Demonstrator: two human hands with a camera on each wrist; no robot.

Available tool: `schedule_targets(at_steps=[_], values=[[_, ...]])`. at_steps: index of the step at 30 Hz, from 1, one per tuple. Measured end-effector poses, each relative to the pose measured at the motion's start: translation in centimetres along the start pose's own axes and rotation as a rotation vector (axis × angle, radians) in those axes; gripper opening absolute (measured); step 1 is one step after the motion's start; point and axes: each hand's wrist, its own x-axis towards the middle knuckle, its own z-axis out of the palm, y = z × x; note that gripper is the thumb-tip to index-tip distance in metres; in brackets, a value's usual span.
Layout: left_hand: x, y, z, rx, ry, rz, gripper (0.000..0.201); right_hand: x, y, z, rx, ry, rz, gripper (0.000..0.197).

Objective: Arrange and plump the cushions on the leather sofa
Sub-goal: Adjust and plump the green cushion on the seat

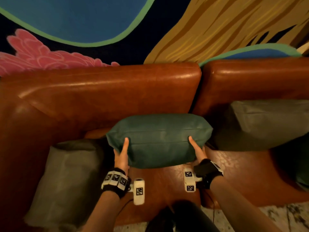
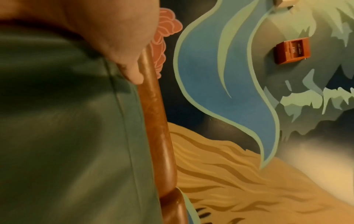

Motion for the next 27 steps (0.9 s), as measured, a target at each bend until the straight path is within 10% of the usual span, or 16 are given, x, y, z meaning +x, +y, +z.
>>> schedule_targets(at_steps=[5,8,11,15,24,27], values=[[-2.4,-2.4,2.0,-0.078,-0.149,-0.418,0.094,-1.0,2.4,1.7,0.036,-0.148,0.072,0.105],[-1.6,0.1,4.2,-0.207,-0.266,-0.359,0.050,-3.2,-0.4,5.1,0.144,-0.380,0.215,0.093],[2.1,3.7,6.8,-0.402,-0.362,-0.334,0.073,-2.5,-5.9,8.3,0.254,-0.476,0.208,0.081],[4.0,5.7,8.6,-0.397,-0.331,-0.408,0.117,-1.8,-8.9,9.9,0.187,-0.385,0.260,0.100],[-0.2,0.9,5.2,-0.421,-0.267,-0.427,0.104,-1.5,-3.2,5.2,0.180,-0.316,0.345,0.116],[-1.5,0.2,4.3,-0.352,-0.039,-0.280,0.101,-1.8,-2.8,3.9,0.144,-0.088,0.172,0.137]])
